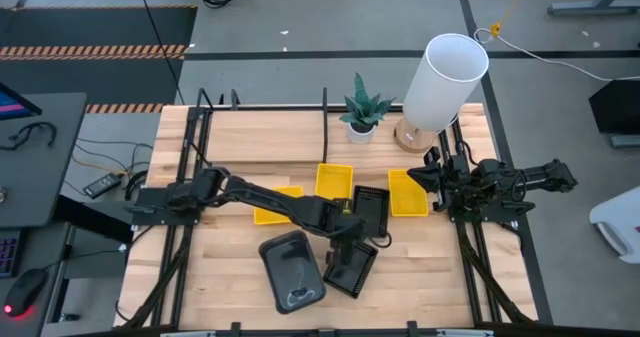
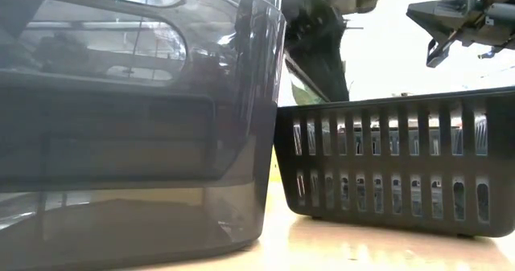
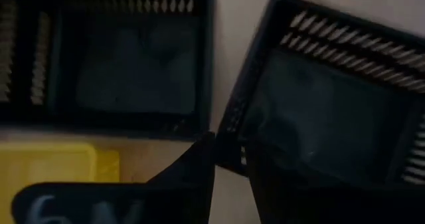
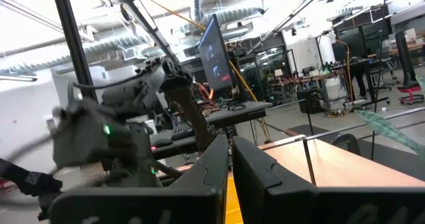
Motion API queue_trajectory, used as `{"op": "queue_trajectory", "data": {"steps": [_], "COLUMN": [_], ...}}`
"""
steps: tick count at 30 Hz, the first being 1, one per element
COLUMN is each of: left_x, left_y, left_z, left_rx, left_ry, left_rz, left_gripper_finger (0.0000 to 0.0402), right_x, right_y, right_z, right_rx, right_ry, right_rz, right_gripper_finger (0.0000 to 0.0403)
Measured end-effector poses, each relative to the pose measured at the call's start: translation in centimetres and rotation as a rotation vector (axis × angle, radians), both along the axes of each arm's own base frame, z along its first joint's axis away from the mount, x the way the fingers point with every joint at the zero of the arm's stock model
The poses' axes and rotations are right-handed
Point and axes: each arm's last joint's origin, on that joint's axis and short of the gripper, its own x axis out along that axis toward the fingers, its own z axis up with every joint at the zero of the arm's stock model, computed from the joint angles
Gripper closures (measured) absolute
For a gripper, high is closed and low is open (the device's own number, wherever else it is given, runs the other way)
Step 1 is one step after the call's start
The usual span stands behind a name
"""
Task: Stack baskets on shelf by color
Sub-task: Stack the black bin on the stacked black bins
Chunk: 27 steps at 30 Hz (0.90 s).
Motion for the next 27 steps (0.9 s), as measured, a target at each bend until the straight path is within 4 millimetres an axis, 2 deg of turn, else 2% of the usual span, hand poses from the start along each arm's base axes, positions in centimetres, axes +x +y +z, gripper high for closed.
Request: {"op": "queue_trajectory", "data": {"steps": [2,12,23,27], "left_x": [0.0,0.2,0.0,0.2], "left_y": [0.1,0.2,-0.1,-0.2], "left_z": [-0.6,-1.3,-1.3,-2.1], "left_rx": [-0.007,-0.043,-0.041,-0.038], "left_ry": [0.021,0.031,0.044,0.062], "left_rz": [0.036,0.114,0.1,0.105], "left_gripper_finger": [0.0296,0.025,0.0272,0.0281], "right_x": [0.0,0.0,0.0,0.0], "right_y": [0.0,0.0,0.0,0.0], "right_z": [0.0,0.1,0.1,0.1], "right_rx": [0.0,0.001,0.002,0.002], "right_ry": [0.0,-0.009,-0.014,-0.014], "right_rz": [0.0,0.0,0.0,0.0], "right_gripper_finger": [0.0376,0.0376,0.0376,0.0376]}}
